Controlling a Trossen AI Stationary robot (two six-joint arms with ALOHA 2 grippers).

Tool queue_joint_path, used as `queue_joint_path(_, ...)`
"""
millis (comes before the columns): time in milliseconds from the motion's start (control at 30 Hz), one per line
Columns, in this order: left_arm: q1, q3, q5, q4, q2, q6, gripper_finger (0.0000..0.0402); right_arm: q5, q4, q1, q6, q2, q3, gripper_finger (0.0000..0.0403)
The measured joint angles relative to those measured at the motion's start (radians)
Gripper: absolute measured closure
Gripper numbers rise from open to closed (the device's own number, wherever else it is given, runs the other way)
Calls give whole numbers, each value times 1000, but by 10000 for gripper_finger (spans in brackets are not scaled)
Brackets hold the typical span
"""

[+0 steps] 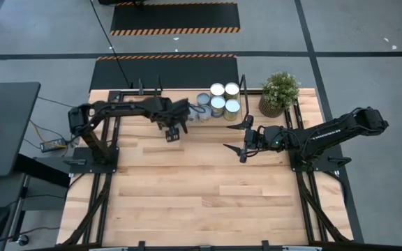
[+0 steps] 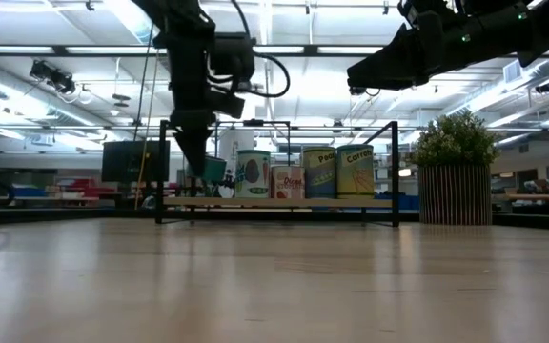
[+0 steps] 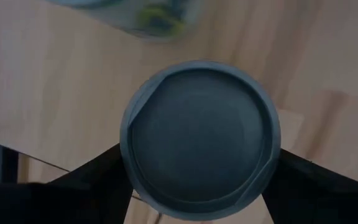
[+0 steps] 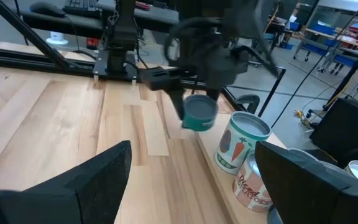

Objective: Pick and place cans onto a shelf
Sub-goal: Put the green tuna can on the shelf

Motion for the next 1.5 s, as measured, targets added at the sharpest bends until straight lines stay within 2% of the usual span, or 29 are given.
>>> queue_joint_path(300,88,0,48,78,35,-113,111,0,5,0,0,0,0,54)
queue_joint_path(633,99,0,47,71,80,-67,110,0,6,0,0,0,0,54)
queue_joint_path(800,100,0,-16,66,80,-76,91,0,6,0,0,0,0,54)
queue_joint_path(933,100,0,-18,68,80,-70,86,-1,6,0,0,0,0,54)
queue_joint_path(1233,98,0,57,62,80,-6,84,-1,6,0,0,0,0,54)
queue_joint_path(1500,100,0,57,62,80,-6,83,-1,6,0,0,0,0,54)
